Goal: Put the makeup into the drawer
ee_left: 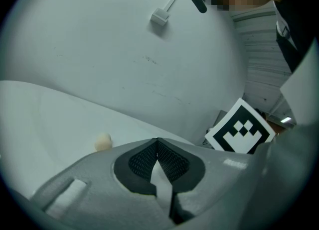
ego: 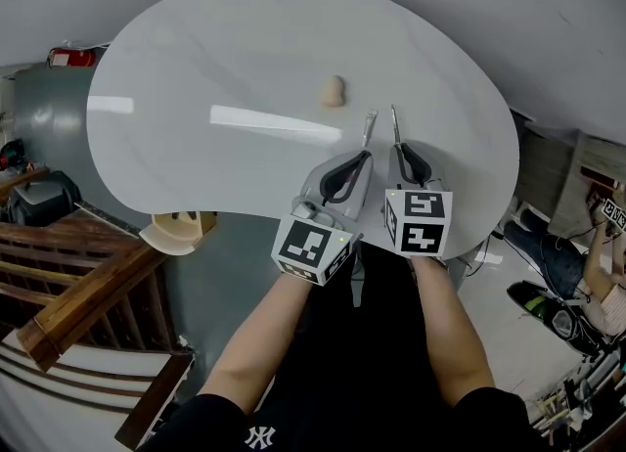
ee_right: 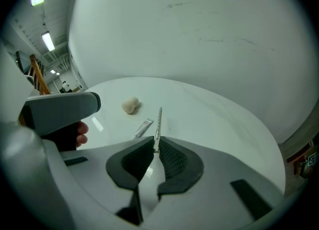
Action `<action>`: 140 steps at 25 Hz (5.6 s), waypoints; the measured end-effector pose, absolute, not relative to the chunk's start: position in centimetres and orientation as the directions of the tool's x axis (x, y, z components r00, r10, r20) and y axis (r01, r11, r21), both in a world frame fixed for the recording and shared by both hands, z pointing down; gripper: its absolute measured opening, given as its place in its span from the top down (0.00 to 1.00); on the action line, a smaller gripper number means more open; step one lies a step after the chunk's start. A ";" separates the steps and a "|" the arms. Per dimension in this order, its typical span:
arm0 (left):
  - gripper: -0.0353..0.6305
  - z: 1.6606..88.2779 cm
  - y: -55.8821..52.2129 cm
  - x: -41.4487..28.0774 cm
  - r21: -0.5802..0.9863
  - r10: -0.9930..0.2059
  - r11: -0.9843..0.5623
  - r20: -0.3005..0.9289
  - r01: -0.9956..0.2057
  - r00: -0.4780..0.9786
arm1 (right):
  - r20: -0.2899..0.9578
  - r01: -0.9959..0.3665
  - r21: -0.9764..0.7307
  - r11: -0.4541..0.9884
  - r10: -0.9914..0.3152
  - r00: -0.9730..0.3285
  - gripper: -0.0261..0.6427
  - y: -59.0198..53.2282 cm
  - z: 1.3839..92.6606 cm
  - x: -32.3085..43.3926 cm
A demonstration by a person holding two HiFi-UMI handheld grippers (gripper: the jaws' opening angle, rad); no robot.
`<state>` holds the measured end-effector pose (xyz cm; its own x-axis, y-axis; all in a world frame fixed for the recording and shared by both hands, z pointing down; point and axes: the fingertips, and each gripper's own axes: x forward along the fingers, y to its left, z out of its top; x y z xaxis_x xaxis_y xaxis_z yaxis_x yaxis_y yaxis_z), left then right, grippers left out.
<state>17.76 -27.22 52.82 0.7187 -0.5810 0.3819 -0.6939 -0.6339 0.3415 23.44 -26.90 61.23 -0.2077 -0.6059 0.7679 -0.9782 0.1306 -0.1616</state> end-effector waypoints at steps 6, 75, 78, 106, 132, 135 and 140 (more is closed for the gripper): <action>0.93 50.6 -26.6 17.5 0.331 -0.599 -0.636 0.358 -0.697 0.716 | 0.716 -0.970 -0.184 0.159 -0.655 -0.243 0.89 -26.5 57.7 22.6; 0.93 42.3 -13.2 -27.8 0.262 -0.959 0.146 0.274 -0.954 -0.072 | 0.402 -0.354 -0.174 0.919 -0.262 -0.877 0.89 -15.4 43.4 -25.5; 0.93 44.3 -11.9 -30.8 0.276 -0.949 0.185 0.298 -0.943 -0.099 | 0.430 -0.331 -0.178 0.927 -0.230 -0.873 0.89 -14.4 45.7 -28.5; 0.93 57.7 -12.7 -42.4 0.375 -0.927 0.244 0.361 -0.894 -0.102 | 0.674 -0.361 -0.125 0.924 -0.188 -0.715 0.89 -14.5 66.1 -39.1; 0.93 60.1 -14.2 -45.5 0.393 -0.919 0.231 0.389 -0.890 -0.067 | 0.805 -0.481 0.025 0.876 -0.303 -0.511 0.81 -16.9 72.5 -39.6; 0.93 59.9 -14.1 -45.2 0.395 -0.916 0.231 0.395 -0.889 -0.063 | 0.805 -0.483 0.008 0.875 -0.292 -0.516 0.82 -16.4 72.0 -39.4; 0.93 58.1 -13.8 -44.5 0.395 -0.916 0.234 0.397 -0.888 -0.065 | 0.776 -0.461 -0.035 0.887 -0.267 -0.571 0.92 -15.3 68.9 -39.4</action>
<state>-44.52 -13.76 58.13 -0.0648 -0.9157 0.3965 -0.8884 0.2339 0.3950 -39.43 -15.32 68.93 -0.5712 -0.2666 0.7763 -0.4611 0.8867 -0.0347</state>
